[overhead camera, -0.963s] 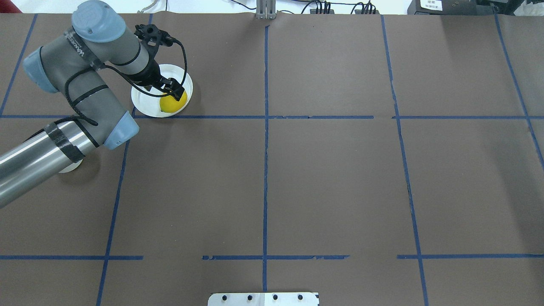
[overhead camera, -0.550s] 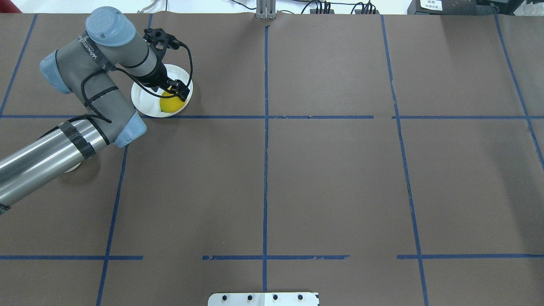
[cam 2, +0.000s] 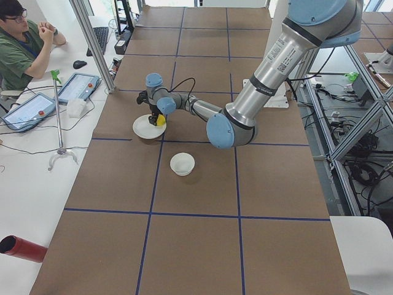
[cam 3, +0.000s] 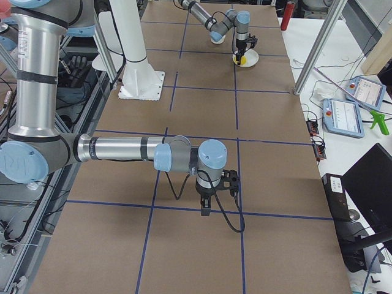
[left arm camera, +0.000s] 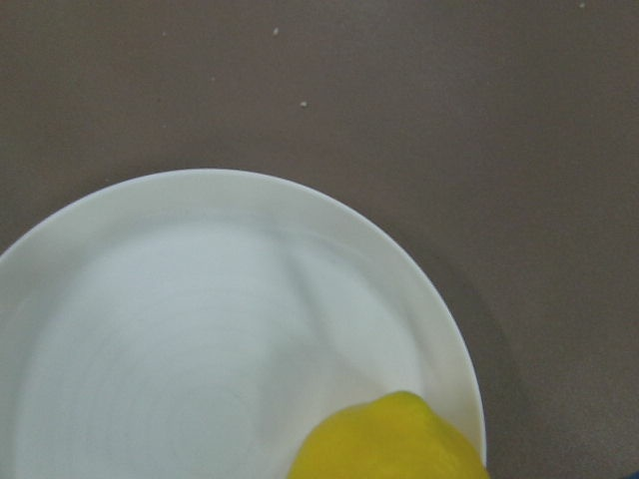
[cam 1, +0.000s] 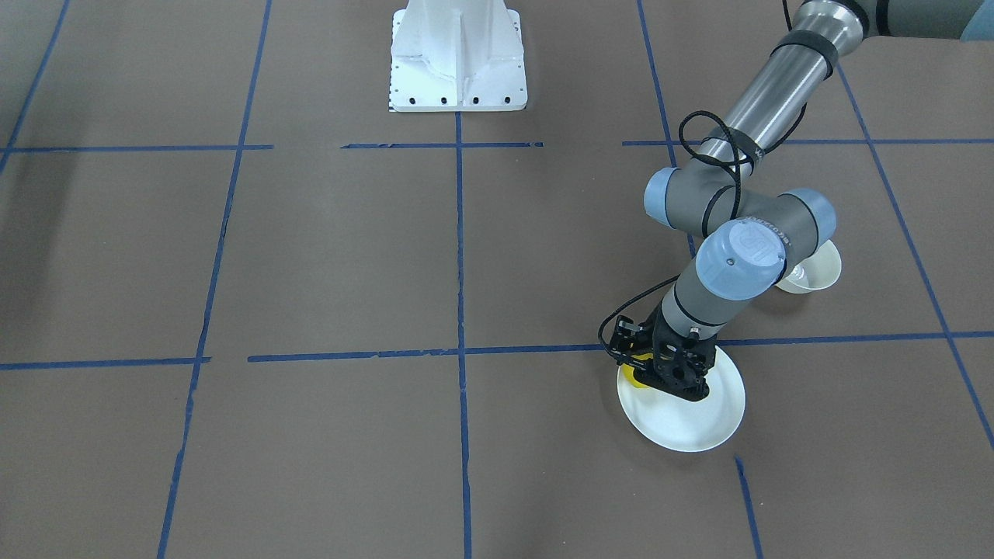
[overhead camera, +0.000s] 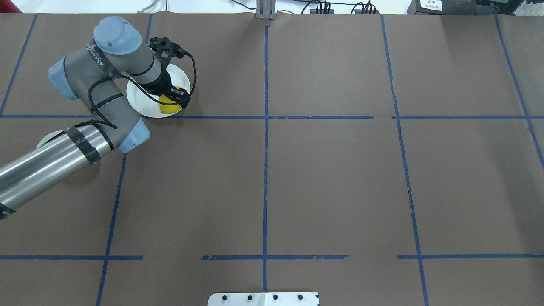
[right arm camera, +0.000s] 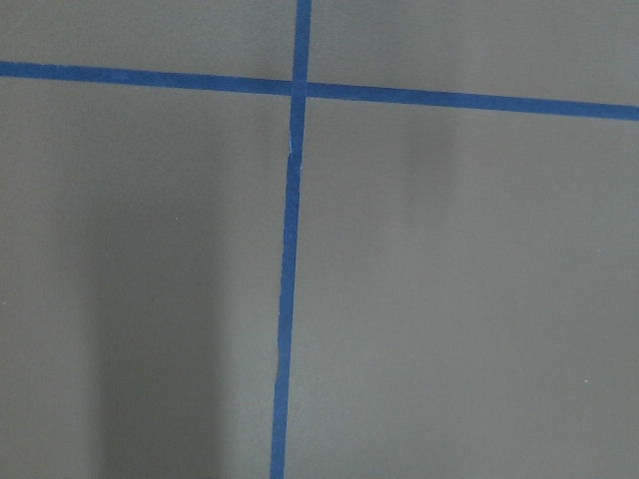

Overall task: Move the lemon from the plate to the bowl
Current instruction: 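Lower the left gripper and close it around the lemon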

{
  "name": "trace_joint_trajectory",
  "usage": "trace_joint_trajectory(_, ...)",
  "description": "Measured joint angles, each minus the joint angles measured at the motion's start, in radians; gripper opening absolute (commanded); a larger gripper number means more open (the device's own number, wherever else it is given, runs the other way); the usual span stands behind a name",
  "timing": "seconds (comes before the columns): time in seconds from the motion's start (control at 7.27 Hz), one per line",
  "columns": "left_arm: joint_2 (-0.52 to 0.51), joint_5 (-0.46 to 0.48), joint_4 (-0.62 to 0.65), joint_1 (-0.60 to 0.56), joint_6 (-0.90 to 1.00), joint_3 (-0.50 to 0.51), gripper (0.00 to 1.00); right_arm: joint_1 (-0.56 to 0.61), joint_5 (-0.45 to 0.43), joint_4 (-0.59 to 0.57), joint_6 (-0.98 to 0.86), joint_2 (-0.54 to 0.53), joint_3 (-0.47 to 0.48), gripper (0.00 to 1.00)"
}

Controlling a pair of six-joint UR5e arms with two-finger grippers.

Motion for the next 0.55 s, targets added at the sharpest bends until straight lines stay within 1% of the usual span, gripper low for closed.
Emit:
trace_joint_trajectory(0.14, 0.002, -0.001, 0.005, -0.009, 0.0, -0.003, 0.16, 0.0, 0.0, 0.0, 0.0, 0.0, 0.0, 1.0)
trace_joint_trajectory(0.41, 0.001, -0.006, 0.027, -0.066, -0.001, -0.015, 0.16, 0.0, 0.0, 0.0, 0.0, 0.0, 0.0, 1.0)
trace_joint_trajectory(0.55, 0.002, -0.014, 0.072, -0.101, -0.001, -0.037, 0.17, 0.0, 0.0, 0.0, 0.0, 0.0, 0.0, 1.0)
